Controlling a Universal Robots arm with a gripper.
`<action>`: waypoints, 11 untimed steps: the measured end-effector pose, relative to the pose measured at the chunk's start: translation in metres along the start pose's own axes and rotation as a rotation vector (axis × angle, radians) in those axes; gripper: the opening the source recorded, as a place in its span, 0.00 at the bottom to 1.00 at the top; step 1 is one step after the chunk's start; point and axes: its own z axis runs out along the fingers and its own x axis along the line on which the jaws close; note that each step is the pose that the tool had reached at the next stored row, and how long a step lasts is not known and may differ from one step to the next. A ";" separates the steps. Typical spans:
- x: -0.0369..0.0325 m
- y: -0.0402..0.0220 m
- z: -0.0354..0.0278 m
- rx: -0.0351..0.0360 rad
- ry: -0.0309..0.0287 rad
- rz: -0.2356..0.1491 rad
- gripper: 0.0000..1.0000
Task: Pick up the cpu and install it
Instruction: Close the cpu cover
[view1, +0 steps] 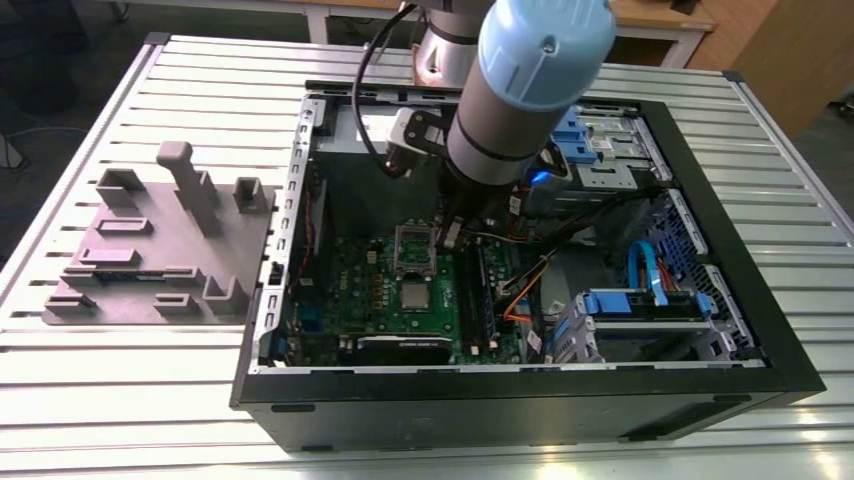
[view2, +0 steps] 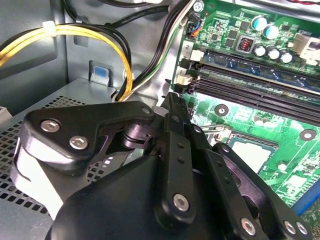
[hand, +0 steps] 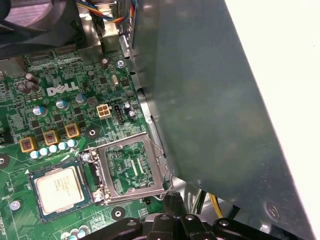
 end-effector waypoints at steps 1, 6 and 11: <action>0.0000 0.0001 -0.0003 0.0008 0.0021 0.000 0.11; -0.0004 0.0008 -0.0027 0.0035 0.0096 0.001 0.11; -0.0011 0.0017 -0.0064 0.0046 0.0128 0.001 0.11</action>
